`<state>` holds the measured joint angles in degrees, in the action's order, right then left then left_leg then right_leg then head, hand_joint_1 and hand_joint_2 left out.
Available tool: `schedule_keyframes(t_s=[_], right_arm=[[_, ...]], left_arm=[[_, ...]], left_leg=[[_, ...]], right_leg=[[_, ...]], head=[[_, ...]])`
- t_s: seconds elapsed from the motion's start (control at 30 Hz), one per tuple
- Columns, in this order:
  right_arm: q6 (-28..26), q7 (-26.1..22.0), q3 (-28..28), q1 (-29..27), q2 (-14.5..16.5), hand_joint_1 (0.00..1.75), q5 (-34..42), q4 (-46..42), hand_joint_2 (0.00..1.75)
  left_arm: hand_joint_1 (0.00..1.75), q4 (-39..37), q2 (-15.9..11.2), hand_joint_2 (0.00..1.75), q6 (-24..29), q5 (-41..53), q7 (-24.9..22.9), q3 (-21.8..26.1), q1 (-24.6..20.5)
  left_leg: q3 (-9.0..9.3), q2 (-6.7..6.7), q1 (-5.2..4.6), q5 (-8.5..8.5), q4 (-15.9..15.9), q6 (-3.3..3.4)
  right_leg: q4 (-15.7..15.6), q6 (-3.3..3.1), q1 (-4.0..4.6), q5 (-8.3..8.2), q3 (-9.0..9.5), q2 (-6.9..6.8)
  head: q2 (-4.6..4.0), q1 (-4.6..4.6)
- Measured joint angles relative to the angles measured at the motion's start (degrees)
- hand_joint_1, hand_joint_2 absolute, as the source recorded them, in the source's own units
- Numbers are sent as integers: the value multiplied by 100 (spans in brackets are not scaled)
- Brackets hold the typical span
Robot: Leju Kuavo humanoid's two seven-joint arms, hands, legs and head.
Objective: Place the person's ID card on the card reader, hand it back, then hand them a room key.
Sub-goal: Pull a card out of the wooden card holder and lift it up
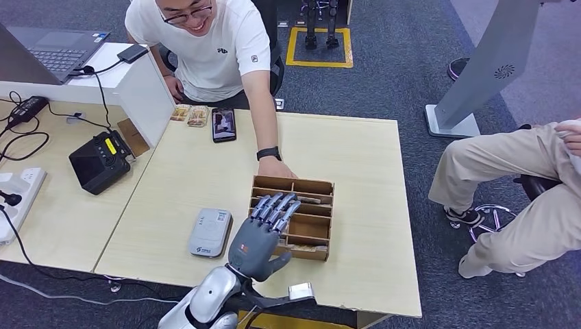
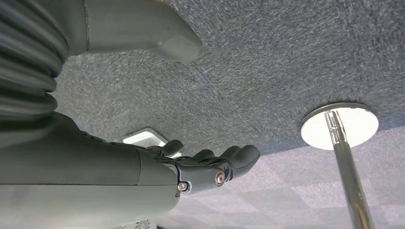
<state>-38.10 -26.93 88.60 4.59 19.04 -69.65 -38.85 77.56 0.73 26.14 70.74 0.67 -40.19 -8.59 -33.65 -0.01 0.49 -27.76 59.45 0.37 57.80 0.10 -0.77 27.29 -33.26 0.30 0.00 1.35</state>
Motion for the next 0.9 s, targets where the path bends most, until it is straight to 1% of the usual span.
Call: schedule_keyframes(t_s=[0.23, 0.63, 0.9], right_arm=[[0, 11, 1, 0, 0, 0, -3, -2, 175], [0, 16, 1, 0, 0, 0, -9, -2, 175], [0, 16, 1, 0, 0, 0, -12, -2, 175]], left_arm=[[0, -201, 21, 175, 5, 571, -315, 0, -14], [0, -447, 53, 175, 8, 780, -413, 0, -60], [0, -572, 104, 175, 234, 852, -482, 0, -72]], left_leg=[[0, 0, 0, 0, 0, 0], [0, 0, 0, 0, 0, 0], [0, 0, 0, 0, 0, 0]], right_leg=[[0, 0, 0, 0, 0, 0], [0, 0, 0, 0, 0, 0], [0, 0, 0, 0, 0, 0]], head=[[0, 0], [0, 0], [0, 1]])
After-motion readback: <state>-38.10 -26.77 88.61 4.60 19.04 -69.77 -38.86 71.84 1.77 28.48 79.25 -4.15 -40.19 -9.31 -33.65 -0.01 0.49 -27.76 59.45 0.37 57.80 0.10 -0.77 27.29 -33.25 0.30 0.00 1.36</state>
